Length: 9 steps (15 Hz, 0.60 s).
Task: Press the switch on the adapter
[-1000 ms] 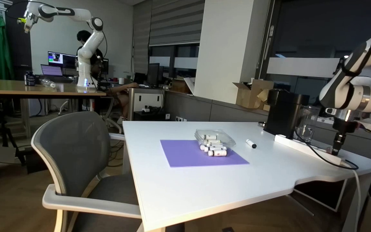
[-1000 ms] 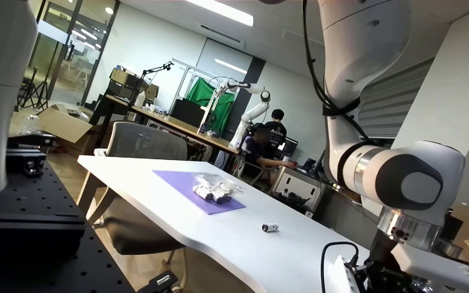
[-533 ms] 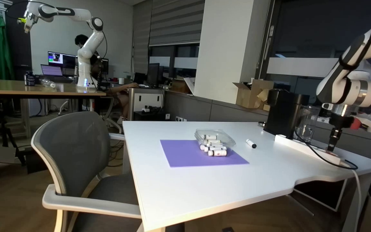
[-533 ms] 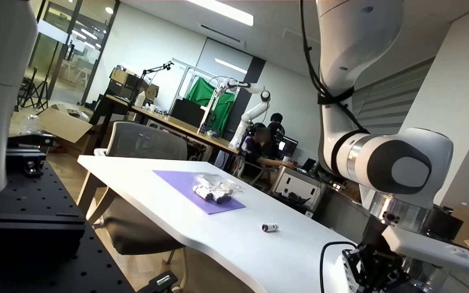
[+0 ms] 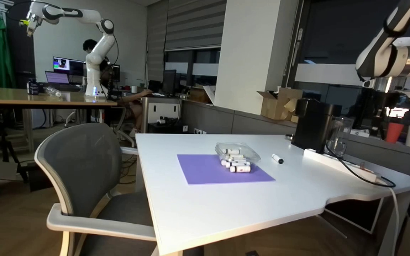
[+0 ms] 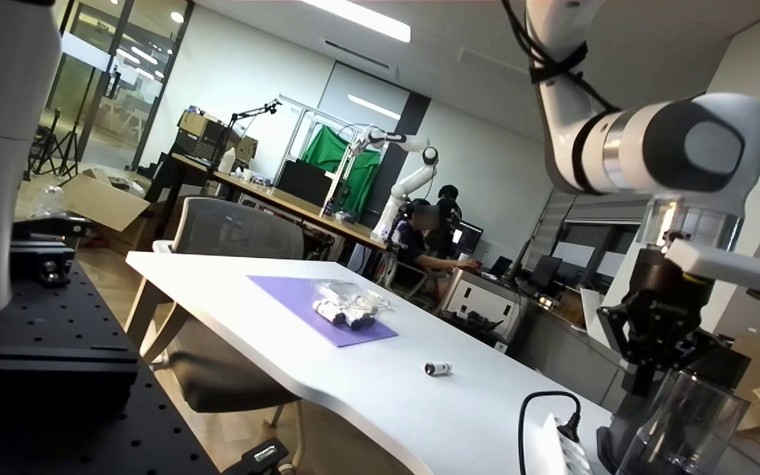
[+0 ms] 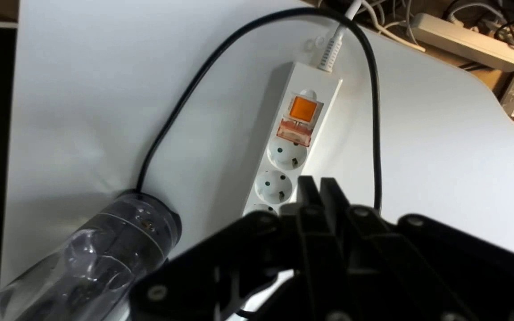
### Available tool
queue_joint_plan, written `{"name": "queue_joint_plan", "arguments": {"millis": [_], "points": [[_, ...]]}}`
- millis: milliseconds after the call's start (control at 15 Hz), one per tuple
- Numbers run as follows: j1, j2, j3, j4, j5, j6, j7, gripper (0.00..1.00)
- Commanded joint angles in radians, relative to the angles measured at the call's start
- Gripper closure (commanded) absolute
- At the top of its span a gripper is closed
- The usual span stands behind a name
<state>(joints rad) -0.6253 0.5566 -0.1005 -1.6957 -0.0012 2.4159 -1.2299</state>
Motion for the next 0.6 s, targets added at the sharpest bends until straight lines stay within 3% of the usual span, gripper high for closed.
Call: {"name": "queue_joint_plan", "arguments": {"millis": [0,267,533], "points": [[0.072,-0.13,-0.097,-0.046,-0.049,-0.129,0.147,0.61],[0.108,-0.222,-0.15,-0.027,-0.017,-0.329,0.296,0.33],[0.107,-0.301,-0.174,-0.029,0.045,-0.437,0.373,0.07]]}}
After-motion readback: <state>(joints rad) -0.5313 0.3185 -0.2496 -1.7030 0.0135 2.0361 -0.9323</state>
